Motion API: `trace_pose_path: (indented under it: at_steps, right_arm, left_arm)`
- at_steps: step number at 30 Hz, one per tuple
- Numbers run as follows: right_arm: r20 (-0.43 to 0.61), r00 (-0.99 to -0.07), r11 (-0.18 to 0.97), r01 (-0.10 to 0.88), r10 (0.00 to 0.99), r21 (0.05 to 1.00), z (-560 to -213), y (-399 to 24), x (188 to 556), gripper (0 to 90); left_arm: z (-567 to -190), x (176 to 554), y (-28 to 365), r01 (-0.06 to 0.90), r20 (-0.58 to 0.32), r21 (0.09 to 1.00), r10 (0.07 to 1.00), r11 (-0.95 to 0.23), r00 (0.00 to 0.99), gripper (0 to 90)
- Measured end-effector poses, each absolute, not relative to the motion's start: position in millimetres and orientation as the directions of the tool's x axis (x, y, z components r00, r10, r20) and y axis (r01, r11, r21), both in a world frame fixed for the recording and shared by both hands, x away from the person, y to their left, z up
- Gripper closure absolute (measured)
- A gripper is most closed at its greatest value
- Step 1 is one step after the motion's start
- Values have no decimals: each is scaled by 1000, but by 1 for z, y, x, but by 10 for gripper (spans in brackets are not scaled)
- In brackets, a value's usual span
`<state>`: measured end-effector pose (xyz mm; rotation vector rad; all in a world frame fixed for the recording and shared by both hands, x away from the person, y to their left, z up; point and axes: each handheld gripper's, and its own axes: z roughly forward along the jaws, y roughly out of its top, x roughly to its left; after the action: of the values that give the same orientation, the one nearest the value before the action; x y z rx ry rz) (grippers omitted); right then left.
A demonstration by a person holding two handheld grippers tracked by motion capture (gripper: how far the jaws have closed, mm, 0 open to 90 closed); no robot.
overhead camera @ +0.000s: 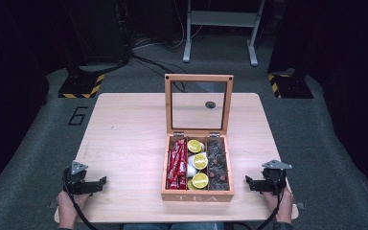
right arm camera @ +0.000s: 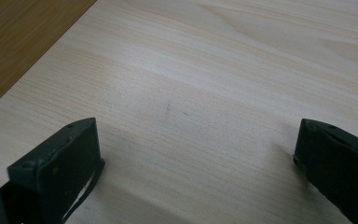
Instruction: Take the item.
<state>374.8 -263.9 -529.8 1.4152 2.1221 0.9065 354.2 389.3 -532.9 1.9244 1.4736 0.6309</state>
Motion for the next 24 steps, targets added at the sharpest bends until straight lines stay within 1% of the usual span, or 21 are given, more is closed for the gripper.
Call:
trace_pose_path:
  at_steps: [13, 15, 19, 20, 24]
  right_arm:
    - [2, -387, 269, 645, 922, 715, -530, -264, 375, 0]
    - [2, -387, 270, 645, 922, 715, -530, -264, 375, 0]
    - [2, -386, 268, 644, 922, 717, -530, -264, 375, 0]
    - [3, -386, 266, 640, 922, 721, -530, -264, 375, 0]
    - [3, -386, 266, 640, 923, 721, -530, -264, 375, 0]
  left_arm:
    - [-532, 354, 390, 663, -4, 724, 960, -190, 280, 0]
    - [-532, 355, 389, 660, -16, 729, 959, -181, 282, 0]
    - [-524, 354, 389, 655, -16, 730, 954, -193, 298, 0]
    - [-523, 353, 387, 648, -26, 740, 956, -178, 293, 0]
    - [-516, 353, 383, 643, -19, 740, 949, -200, 316, 0]
